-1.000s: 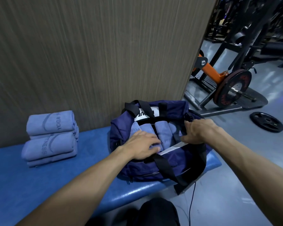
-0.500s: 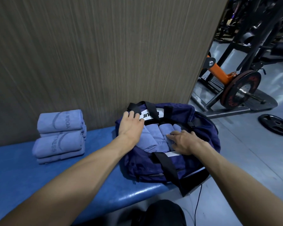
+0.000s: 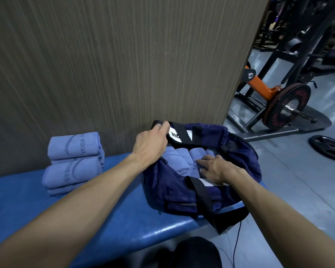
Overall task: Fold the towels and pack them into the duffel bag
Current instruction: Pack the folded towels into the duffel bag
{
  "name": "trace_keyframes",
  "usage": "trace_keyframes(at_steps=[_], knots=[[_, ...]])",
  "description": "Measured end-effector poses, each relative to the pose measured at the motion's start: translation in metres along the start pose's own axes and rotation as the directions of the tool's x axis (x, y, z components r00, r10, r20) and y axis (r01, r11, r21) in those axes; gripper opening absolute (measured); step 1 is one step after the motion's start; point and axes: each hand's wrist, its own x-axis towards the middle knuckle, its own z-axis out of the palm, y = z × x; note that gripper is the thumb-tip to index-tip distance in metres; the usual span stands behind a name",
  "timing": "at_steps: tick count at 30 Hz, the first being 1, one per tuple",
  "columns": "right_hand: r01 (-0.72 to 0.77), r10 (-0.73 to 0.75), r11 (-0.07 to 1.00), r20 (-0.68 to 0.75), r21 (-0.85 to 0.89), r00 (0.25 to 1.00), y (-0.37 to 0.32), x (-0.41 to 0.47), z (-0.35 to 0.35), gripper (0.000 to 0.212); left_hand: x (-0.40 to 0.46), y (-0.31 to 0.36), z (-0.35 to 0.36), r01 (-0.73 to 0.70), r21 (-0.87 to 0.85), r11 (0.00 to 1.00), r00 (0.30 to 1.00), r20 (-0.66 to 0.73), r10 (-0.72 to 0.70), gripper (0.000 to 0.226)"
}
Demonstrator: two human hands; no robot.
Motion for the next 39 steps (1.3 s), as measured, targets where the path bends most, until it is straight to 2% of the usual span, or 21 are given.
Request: trace_keyframes(at_steps=[2,5,9,12,15,17,20,24,26,29,31,33,34,36,39], knots=[[0.025,-0.022,0.998,-0.061,0.051,0.998,-0.007,0.000,-0.008,0.045,-0.005,-0.005,0.000,-0.010,0.005,1.000,1.000,0.000,0.010,0.011],[0.150,-0.121,0.976,-0.182,0.158,0.976,-0.026,0.007,-0.016,0.047,-0.013,-0.011,-0.001,0.048,-0.085,0.995,0.995,-0.083,-0.056,0.007],[0.175,-0.138,0.953,-0.159,0.248,0.978,-0.052,0.014,-0.015,0.048,-0.019,-0.013,-0.005,0.139,-0.204,0.969,0.983,-0.089,-0.160,0.016],[0.156,-0.127,0.960,-0.135,0.233,0.983,-0.063,0.016,-0.010,0.044,-0.025,-0.017,-0.006,0.095,-0.180,0.979,0.995,-0.004,-0.097,0.010],[0.154,-0.115,0.975,-0.225,0.162,0.967,-0.070,0.012,-0.022,0.041,-0.033,-0.029,-0.005,0.054,-0.201,0.978,0.997,0.062,-0.042,0.010],[0.169,-0.123,0.979,-0.337,0.112,0.934,-0.081,0.008,-0.038,0.032,-0.039,-0.037,-0.009,0.019,-0.240,0.971,0.998,0.065,-0.003,0.014],[0.299,-0.209,0.948,-0.492,0.112,0.845,-0.113,0.002,-0.056,0.024,-0.053,-0.057,-0.020,-0.005,-0.230,0.973,1.000,-0.016,0.002,0.015],[0.468,-0.323,0.881,-0.630,0.072,0.706,-0.174,0.000,-0.065,0.021,-0.078,-0.120,-0.038,0.129,-0.239,0.962,0.977,-0.134,-0.164,0.014],[0.538,-0.374,0.839,-0.632,0.080,0.678,-0.204,0.006,-0.065,0.017,-0.092,-0.157,-0.051,0.232,-0.205,0.951,0.947,-0.178,-0.269,0.016],[0.569,-0.387,0.804,-0.575,0.172,0.721,-0.245,0.027,-0.061,0.014,-0.110,-0.203,-0.071,0.390,-0.226,0.893,0.863,-0.249,-0.440,0.016],[0.560,-0.363,0.793,-0.551,0.240,0.751,-0.265,0.043,-0.058,0.016,-0.118,-0.229,-0.076,0.539,-0.316,0.781,0.755,-0.229,-0.614,0.017],[0.555,-0.358,0.787,-0.534,0.269,0.766,-0.282,0.054,-0.054,0.026,-0.124,-0.248,-0.074,0.692,-0.350,0.631,0.637,-0.115,-0.762,0.029],[0.558,-0.365,0.782,-0.523,0.278,0.770,-0.290,0.058,-0.052,0.031,-0.127,-0.255,-0.071,0.744,-0.332,0.580,0.600,-0.049,-0.798,0.037],[0.554,-0.382,0.786,-0.491,0.273,0.783,-0.305,0.066,-0.049,0.038,-0.129,-0.263,-0.064,0.780,-0.318,0.539,0.580,0.044,-0.814,0.046],[0.510,-0.386,0.823,-0.413,0.250,0.825,-0.320,0.077,-0.044,0.035,-0.125,-0.267,-0.055,0.728,-0.502,0.467,0.592,0.115,-0.798,0.035]])
